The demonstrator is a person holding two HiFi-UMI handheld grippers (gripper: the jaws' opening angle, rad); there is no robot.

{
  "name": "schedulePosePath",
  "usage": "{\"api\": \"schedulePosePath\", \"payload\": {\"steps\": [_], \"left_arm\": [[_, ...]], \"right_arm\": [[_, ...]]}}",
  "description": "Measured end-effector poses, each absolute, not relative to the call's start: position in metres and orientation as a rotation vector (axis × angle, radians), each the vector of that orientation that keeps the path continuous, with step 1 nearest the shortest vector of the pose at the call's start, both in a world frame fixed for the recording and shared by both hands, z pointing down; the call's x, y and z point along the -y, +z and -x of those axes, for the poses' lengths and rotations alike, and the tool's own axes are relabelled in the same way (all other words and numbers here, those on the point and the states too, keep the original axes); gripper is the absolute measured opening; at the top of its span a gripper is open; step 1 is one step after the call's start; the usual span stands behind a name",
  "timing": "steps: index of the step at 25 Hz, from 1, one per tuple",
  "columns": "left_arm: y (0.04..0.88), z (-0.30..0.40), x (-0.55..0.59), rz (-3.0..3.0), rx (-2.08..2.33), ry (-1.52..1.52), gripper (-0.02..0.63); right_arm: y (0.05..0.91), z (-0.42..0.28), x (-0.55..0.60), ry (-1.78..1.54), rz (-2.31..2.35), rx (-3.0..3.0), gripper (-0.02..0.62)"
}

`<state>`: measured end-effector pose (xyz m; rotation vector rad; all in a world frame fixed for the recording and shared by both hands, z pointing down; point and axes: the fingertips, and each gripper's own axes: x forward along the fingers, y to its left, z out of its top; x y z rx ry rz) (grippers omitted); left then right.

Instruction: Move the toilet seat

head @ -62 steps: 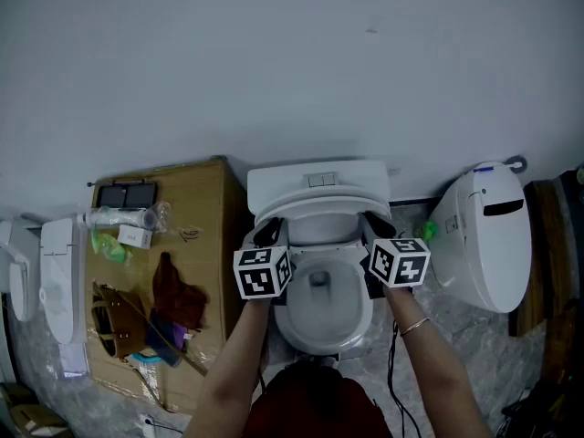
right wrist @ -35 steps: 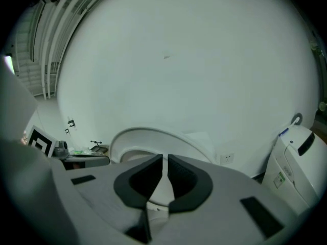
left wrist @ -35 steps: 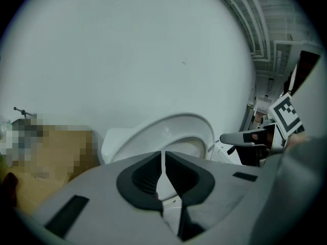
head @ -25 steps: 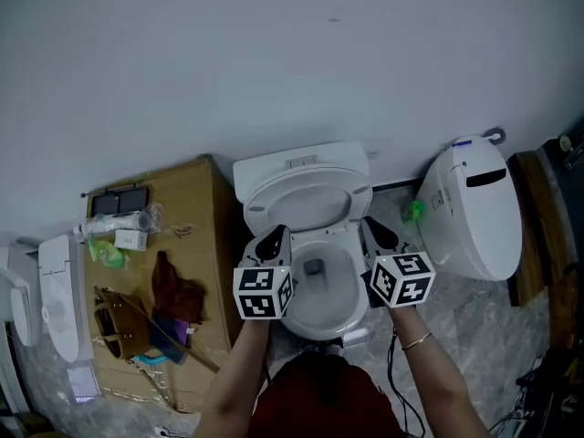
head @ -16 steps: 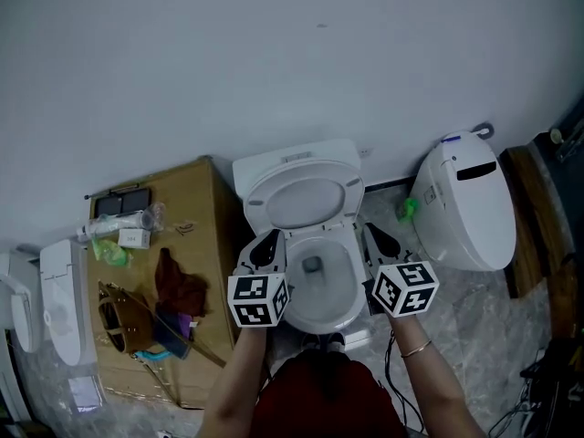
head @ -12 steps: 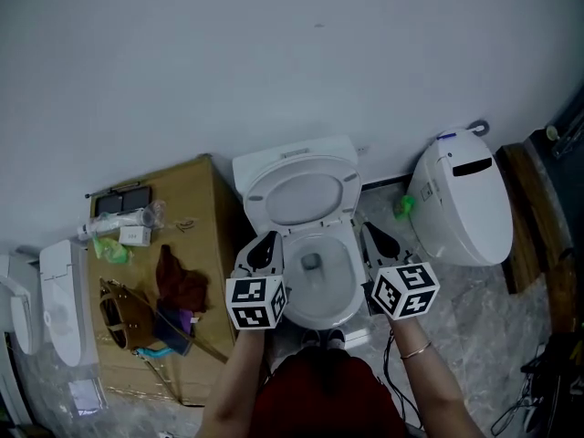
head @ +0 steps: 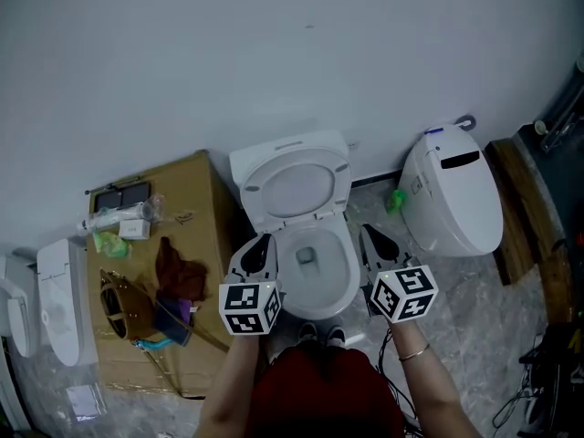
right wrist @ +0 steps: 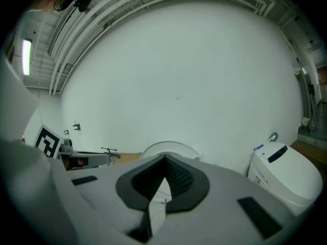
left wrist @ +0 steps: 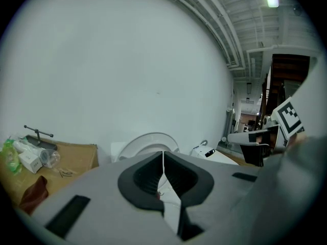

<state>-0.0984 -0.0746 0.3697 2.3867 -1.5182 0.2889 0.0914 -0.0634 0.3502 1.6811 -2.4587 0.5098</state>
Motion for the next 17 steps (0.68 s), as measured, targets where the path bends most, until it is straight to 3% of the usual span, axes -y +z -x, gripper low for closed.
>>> {"api": "schedulePosePath", "payload": {"steps": [17], "left_arm": [[0.337,0.083,0.010,-2.401,1.592,0.264,0.032]], "right_arm": [[0.328,-0.118,0.001,0.457,-1.631,2.509,0.015]]}}
